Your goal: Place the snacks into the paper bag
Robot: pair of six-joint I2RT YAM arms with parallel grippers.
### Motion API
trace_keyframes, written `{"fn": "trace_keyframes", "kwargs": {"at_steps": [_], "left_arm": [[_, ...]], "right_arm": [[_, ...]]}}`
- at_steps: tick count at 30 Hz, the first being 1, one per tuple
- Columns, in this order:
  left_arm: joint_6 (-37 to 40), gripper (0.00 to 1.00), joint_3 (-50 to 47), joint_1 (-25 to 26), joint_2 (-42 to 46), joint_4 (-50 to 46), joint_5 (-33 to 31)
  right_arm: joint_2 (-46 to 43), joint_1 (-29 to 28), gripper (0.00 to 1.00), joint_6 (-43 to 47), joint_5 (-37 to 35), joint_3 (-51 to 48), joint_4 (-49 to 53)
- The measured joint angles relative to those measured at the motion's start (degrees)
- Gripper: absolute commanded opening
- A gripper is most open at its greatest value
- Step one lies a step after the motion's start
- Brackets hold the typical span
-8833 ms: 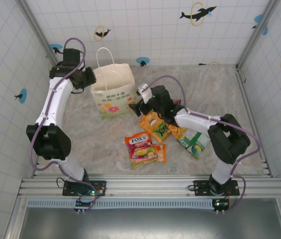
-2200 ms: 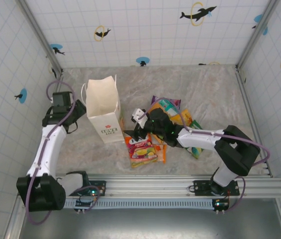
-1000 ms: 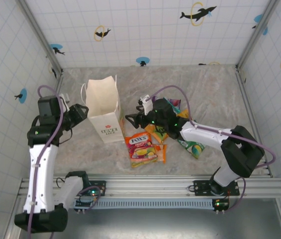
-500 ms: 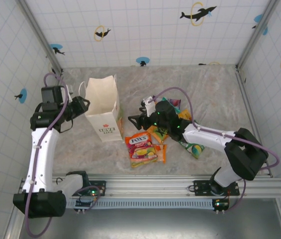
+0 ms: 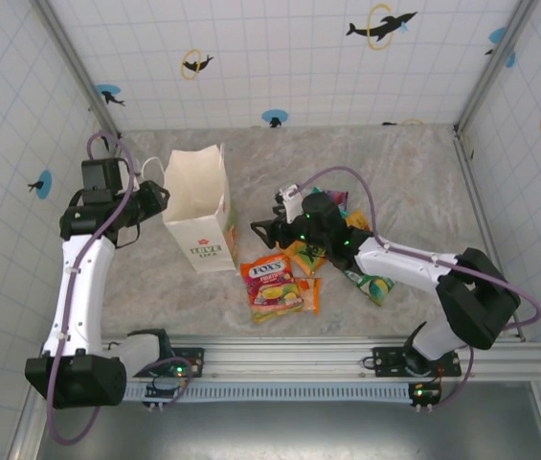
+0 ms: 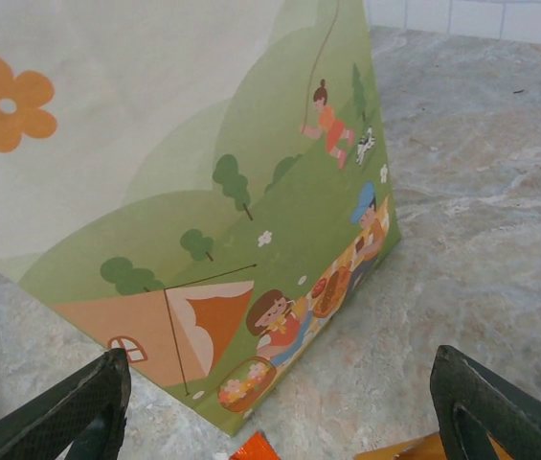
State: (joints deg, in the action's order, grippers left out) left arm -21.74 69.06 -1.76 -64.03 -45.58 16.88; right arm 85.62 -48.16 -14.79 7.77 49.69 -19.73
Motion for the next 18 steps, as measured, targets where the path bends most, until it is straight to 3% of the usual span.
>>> {"fn": "trace_keyframes", "kwargs": {"at_steps": [3,9,18], "left_arm": [[0.4,0.17,0.0,0.0,0.0,0.0,-0.2],[0.5,0.07,0.0,0.8,0.0,0.1,-0.6],[0.0,0.0,-1.3,1.7,0.3,2.5,-0.4]], "right_arm": [[-0.6,0.3,0.82,-0.2,0.0,-0.2,0.0],[-1.7,1.0,0.81,-1.4,0.2,-0.9,0.3],[-5.4,2.6,0.81,-3.0,0.3,-4.1,1.7]]}}
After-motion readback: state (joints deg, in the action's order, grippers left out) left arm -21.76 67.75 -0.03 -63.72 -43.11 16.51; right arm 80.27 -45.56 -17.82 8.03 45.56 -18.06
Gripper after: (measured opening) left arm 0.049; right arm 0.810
